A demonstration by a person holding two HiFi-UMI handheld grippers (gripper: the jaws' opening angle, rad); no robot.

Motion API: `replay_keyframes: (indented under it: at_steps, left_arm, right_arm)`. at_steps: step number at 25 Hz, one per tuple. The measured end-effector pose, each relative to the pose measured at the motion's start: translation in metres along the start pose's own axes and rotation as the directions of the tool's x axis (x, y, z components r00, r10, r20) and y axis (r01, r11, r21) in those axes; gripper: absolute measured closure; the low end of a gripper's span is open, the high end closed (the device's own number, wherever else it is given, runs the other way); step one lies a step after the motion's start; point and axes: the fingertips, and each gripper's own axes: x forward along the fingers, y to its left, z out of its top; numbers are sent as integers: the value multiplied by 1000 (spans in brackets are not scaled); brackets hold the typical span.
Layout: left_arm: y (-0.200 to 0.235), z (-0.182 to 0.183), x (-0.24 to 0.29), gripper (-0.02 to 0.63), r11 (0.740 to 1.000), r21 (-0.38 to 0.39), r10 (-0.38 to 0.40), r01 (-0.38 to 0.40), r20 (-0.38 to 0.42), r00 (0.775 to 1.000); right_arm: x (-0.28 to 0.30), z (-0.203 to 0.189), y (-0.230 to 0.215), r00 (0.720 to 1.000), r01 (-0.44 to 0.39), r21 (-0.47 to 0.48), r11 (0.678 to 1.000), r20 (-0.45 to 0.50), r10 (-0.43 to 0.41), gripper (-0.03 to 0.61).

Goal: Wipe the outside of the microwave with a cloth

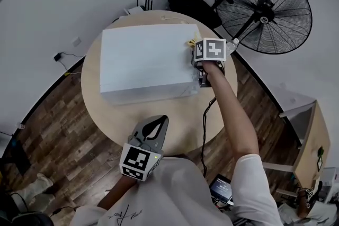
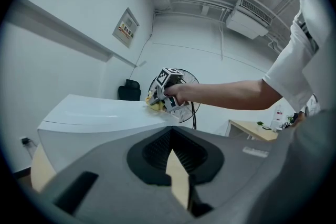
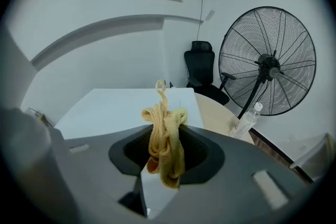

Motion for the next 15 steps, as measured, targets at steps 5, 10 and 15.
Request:
replay_keyframes:
  at_steps: [5, 10, 15]
  left_arm:
    - [7, 0, -9, 621, 1000, 3, 9, -9, 1, 1000]
    - [6, 5, -19, 621, 1000, 1, 17, -17, 23, 1000]
    - [17, -2, -33, 621, 999, 3, 38, -38, 14, 999]
  right_arm:
    - [1, 2, 25, 998, -58, 14, 998, -4, 58, 436]
    - [0, -2, 48, 998, -61, -15, 998, -9, 61, 436]
    - [4, -1, 80, 996, -87, -27, 996, 6, 87, 436]
